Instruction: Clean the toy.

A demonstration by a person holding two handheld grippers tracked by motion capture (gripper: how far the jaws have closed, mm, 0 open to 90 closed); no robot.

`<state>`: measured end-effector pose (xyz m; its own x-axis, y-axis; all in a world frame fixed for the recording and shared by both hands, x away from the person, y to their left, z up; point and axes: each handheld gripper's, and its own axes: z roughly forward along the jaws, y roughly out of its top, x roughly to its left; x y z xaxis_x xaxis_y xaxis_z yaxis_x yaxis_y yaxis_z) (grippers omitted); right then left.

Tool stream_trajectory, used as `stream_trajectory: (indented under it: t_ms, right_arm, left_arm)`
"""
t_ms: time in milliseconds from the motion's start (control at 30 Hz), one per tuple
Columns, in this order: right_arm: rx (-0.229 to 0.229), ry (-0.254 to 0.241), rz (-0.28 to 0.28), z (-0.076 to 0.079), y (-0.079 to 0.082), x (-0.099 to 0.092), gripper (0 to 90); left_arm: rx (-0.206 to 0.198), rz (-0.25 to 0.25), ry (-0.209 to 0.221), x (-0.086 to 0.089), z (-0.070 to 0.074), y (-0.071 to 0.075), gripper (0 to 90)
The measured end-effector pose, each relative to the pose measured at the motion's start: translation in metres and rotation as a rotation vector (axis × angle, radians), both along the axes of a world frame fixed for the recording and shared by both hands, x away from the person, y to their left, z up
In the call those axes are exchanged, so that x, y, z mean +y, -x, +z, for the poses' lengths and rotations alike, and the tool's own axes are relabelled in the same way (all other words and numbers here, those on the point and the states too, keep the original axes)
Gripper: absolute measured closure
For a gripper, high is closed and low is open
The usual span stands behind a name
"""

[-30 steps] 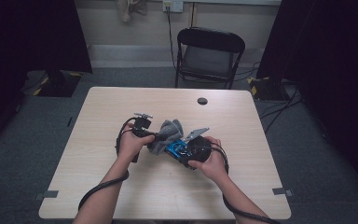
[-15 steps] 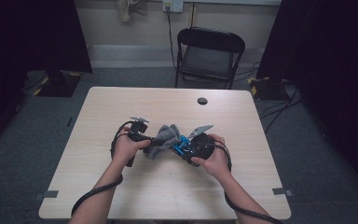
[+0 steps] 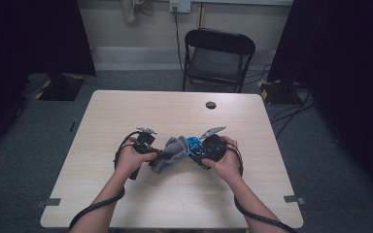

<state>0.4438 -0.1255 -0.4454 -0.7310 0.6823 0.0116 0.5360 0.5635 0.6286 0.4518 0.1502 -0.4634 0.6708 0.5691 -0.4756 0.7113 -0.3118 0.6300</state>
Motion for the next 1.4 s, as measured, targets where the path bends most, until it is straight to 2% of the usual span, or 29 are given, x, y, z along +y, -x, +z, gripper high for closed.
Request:
stream_trajectory:
  t_ms: [200,267,433,567,733,967,1267,1400]
  right_arm:
    - [-0.007,-0.009,0.011,0.002,0.003,-0.005,28.5]
    - [-0.009,-0.014,0.021,0.003,0.005,-0.004,28.5]
    - [-0.015,-0.008,0.049,0.003,0.012,0.003,28.5]
    - [-0.024,-0.002,0.070,0.002,0.016,0.008,28.5]
    - [-0.014,-0.002,0.086,0.001,0.018,0.011,28.5]
    - [-0.009,-0.008,0.105,0.000,0.022,0.012,28.5]
    - [-0.015,-0.020,0.115,0.003,0.025,0.013,28.5]
    - [-0.021,-0.010,0.116,0.005,0.024,0.015,28.5]
  left_arm:
    - [-0.022,0.132,0.033,0.023,0.006,-0.009,74.2]
    - [-0.047,0.170,0.043,0.026,0.009,-0.013,74.0]
    - [-0.078,0.210,0.048,0.026,0.016,-0.023,73.9]
    - [-0.091,0.208,0.030,0.019,0.019,-0.029,73.9]
    - [-0.077,0.204,0.044,0.008,0.015,-0.032,74.0]
    - [-0.082,0.194,0.032,-0.005,0.011,-0.034,74.0]
    - [-0.059,0.161,0.023,-0.020,0.007,-0.035,73.9]
    - [-0.047,0.152,0.032,-0.020,0.005,-0.034,74.0]
